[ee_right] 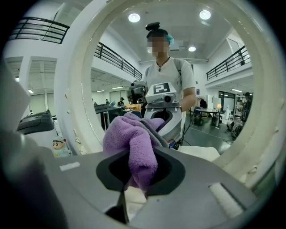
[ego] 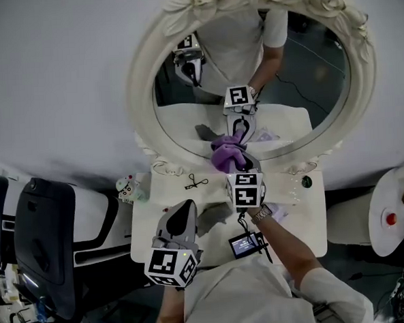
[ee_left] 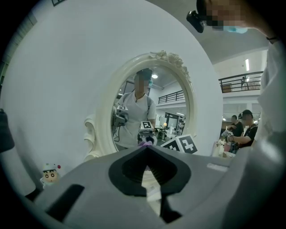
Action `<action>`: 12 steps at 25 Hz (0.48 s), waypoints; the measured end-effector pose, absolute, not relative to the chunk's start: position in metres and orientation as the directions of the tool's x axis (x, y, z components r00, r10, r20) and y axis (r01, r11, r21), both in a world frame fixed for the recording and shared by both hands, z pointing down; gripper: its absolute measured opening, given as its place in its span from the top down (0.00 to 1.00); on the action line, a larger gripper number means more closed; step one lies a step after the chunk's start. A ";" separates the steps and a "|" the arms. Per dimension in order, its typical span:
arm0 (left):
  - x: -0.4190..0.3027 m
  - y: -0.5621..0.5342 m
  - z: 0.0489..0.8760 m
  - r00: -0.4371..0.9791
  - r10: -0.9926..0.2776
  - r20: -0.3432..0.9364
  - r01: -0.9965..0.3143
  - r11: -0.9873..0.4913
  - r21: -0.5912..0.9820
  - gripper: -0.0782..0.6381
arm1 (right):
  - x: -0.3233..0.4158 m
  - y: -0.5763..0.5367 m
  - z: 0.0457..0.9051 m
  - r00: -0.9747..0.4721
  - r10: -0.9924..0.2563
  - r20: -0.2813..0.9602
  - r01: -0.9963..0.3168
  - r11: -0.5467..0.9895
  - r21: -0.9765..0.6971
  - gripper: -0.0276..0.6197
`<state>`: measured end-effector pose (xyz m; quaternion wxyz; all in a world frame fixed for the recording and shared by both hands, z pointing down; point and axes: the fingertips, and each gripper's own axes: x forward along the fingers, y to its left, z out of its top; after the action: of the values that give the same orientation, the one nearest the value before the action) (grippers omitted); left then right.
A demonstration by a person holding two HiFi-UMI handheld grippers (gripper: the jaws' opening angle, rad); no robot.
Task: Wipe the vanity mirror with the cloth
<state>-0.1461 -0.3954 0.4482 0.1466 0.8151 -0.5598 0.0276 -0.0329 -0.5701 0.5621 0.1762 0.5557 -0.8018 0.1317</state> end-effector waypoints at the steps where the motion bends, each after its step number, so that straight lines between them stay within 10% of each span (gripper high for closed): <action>1: -0.138 -0.398 0.448 0.389 -0.897 0.209 -0.914 -0.348 0.209 0.89 | -0.020 -0.570 0.563 -0.304 -0.849 0.433 -0.943 0.331 -0.012 0.86; 12: -0.045 -0.414 0.448 0.545 -0.820 0.177 -0.833 -0.504 0.228 0.89 | 0.110 -0.572 0.570 -0.126 -0.881 0.456 -0.984 0.171 0.059 0.86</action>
<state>-0.0452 -0.4145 0.4483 0.1440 0.8669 -0.4767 0.0228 0.1104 -0.5717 0.5696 0.1982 0.6308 -0.7389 0.1295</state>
